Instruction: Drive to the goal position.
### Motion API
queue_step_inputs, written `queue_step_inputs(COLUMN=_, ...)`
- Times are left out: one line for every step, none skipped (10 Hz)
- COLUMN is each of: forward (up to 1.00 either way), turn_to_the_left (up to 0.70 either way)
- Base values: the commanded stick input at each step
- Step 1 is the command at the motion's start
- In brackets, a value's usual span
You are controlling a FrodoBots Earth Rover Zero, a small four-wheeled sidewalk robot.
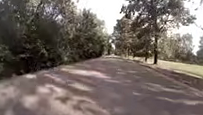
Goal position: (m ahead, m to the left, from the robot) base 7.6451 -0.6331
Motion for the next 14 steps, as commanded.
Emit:
queue_step_inputs(forward=0.70, turn_to_the_left=0.00)
queue_step_inputs(forward=0.70, turn_to_the_left=0.00)
queue_step_inputs(forward=0.70, turn_to_the_left=0.00)
queue_step_inputs(forward=0.70, turn_to_the_left=0.00)
queue_step_inputs(forward=0.70, turn_to_the_left=0.00)
queue_step_inputs(forward=0.70, turn_to_the_left=0.00)
queue_step_inputs(forward=0.70, turn_to_the_left=0.00)
queue_step_inputs(forward=0.70, turn_to_the_left=0.00)
queue_step_inputs(forward=0.70, turn_to_the_left=0.00)
queue_step_inputs(forward=0.70, turn_to_the_left=0.00)
queue_step_inputs(forward=0.70, turn_to_the_left=0.00)
queue_step_inputs(forward=0.70, turn_to_the_left=0.00)
queue_step_inputs(forward=0.70, turn_to_the_left=0.00)
queue_step_inputs(forward=0.70, turn_to_the_left=0.00)
